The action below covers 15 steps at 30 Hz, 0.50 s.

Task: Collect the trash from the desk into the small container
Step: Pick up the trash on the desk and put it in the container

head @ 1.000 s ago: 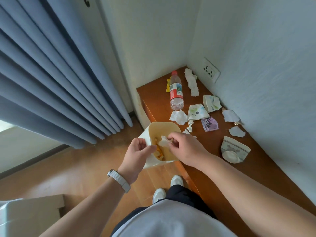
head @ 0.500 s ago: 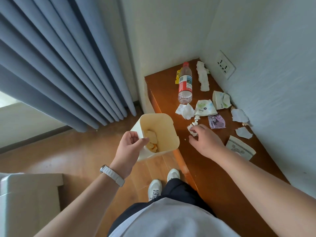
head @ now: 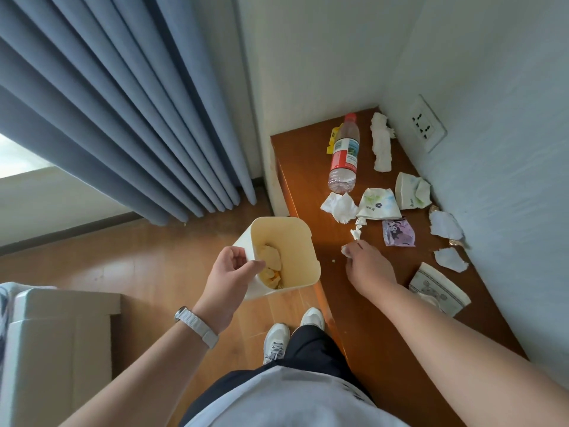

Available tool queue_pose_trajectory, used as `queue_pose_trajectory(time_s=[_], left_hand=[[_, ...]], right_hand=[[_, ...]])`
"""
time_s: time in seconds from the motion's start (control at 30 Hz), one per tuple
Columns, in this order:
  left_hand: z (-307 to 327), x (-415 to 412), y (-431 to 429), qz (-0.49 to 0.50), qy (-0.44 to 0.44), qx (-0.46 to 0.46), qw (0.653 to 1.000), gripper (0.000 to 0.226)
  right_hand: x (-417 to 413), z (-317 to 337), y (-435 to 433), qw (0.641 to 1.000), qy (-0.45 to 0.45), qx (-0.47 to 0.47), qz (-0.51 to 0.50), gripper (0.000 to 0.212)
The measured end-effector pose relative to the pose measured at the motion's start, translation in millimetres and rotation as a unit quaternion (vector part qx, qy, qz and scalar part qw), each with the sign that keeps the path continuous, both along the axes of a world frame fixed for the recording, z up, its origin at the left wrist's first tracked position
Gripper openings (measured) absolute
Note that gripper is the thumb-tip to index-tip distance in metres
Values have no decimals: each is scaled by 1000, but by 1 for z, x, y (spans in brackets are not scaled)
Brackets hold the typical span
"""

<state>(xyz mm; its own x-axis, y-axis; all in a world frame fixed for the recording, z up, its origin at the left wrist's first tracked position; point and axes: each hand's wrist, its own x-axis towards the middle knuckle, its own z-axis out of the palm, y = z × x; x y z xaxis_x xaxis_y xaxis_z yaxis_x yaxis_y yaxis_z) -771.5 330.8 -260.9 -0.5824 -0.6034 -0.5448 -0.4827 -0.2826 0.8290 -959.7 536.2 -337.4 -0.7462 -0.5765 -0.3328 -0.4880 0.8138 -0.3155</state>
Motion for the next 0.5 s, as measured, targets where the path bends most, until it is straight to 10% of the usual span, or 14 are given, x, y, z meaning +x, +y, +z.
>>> queue_pose_trajectory(time_s=[0.5], left_hand=[[16, -9, 14, -67, 12, 7, 998, 50]], right_hand=[[26, 66, -1, 969, -7, -215, -126, 9]])
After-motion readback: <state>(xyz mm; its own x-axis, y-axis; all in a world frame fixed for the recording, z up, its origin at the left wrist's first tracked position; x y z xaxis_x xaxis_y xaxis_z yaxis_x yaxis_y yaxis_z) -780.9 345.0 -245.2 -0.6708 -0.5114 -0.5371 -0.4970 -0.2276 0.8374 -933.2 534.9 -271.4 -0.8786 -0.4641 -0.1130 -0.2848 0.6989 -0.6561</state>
